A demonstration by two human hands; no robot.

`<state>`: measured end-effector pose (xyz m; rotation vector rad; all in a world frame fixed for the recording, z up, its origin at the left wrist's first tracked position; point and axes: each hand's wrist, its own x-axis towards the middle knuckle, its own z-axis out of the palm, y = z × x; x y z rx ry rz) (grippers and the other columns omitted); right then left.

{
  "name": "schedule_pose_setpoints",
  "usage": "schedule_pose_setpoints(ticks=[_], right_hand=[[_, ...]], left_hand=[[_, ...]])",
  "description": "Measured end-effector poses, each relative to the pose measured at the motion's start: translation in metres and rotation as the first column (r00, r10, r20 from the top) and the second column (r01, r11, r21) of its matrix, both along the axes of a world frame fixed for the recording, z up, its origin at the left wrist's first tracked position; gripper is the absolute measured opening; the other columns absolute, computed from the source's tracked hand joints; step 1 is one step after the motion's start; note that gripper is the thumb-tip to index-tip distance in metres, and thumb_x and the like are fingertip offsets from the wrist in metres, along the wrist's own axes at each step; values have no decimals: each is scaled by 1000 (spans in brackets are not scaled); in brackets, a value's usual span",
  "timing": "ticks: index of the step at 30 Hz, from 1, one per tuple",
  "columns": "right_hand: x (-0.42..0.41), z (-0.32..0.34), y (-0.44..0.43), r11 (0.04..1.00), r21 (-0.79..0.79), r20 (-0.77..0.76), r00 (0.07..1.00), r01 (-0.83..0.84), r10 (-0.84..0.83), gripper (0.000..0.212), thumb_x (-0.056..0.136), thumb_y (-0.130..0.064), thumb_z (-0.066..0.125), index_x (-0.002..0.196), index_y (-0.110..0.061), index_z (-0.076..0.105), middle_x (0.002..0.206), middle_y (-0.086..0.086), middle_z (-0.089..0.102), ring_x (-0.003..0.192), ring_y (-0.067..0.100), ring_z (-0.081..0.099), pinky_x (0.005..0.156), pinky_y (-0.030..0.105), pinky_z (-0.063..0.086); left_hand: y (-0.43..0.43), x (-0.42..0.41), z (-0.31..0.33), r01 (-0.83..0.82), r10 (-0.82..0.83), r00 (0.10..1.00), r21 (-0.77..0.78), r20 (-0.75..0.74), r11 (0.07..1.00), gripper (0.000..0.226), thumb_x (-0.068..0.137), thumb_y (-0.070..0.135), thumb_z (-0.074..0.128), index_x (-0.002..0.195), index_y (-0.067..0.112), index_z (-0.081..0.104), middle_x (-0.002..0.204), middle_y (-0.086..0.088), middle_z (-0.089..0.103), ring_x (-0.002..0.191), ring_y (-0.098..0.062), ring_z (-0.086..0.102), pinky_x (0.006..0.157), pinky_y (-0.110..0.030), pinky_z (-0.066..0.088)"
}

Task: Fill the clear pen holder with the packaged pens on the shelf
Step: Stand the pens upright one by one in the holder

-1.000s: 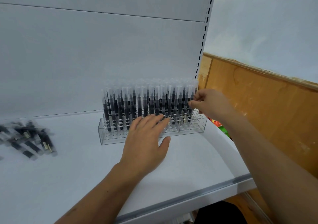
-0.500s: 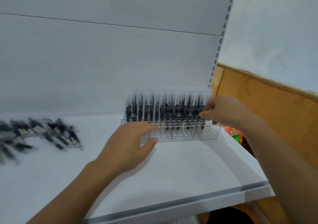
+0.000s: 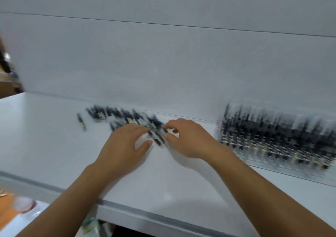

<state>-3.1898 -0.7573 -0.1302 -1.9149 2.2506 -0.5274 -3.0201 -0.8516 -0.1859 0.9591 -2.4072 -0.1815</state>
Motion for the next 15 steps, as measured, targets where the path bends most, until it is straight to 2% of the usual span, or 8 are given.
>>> schedule_pose_setpoints(ticks=[3,5,7,9,11,12,13,15], right_hand=[[6,-21,-29,999,35,-5,1000,-29,29,51,100,-46,44,147,-27,38,156,-1,32,142,21,29,114,36,29],[5,-36,-40,996,66,-6,999,-52,53,65,99,-55,39,155,-29,20,164,-4,7,150,17,7,121,34,13],[4,-48,-45,993,96,-1,997,-76,76,68,98,-59,36,156,-31,15,165,-5,-2,151,16,3,121,32,8],[3,-55,-46,992,88,22,996,-93,91,63,99,-55,37,155,-32,19,164,-6,5,149,17,12,118,31,14],[0,-57,-44,997,-10,52,996,-75,75,50,100,-48,41,147,-32,40,153,-7,34,140,19,33,110,32,30],[-1,-57,-44,996,-72,52,997,-61,65,40,100,-45,43,136,-30,53,140,-8,49,130,19,44,102,32,38],[-1,-57,-42,992,-120,44,998,-46,52,32,100,-41,45,123,-28,62,125,-9,59,117,18,52,93,32,44],[-2,-55,-41,984,-179,35,999,9,-2,26,99,-36,48,104,-27,71,105,-9,68,99,15,58,79,32,47]], left_hand=[[-16,9,-12,-134,126,985,63,117,989,82,78,74,20,148,33,32,157,8,28,148,-14,17,121,-35,13],[-20,9,-17,-146,129,981,120,144,982,80,83,77,21,152,35,19,161,9,13,149,-11,1,122,-38,6],[-18,7,-16,-110,80,981,166,178,980,74,90,73,24,152,34,19,162,10,7,149,-10,-6,122,-37,2],[-14,6,-12,-58,24,982,176,190,983,69,92,70,26,150,33,27,162,9,7,148,-9,-7,120,-30,-3],[-11,7,-11,8,-30,989,149,147,989,59,95,61,35,145,30,41,159,9,21,147,-5,0,111,-11,-11],[-10,8,-10,36,-50,993,124,111,992,52,96,56,40,139,29,50,155,10,31,144,-1,7,104,-3,-13],[-9,8,-9,56,-64,995,101,78,993,46,96,53,43,133,29,56,149,12,41,141,1,13,102,1,-10],[-8,10,-10,84,-87,996,103,27,991,35,95,51,48,120,32,65,134,18,55,136,3,28,111,-8,10]])
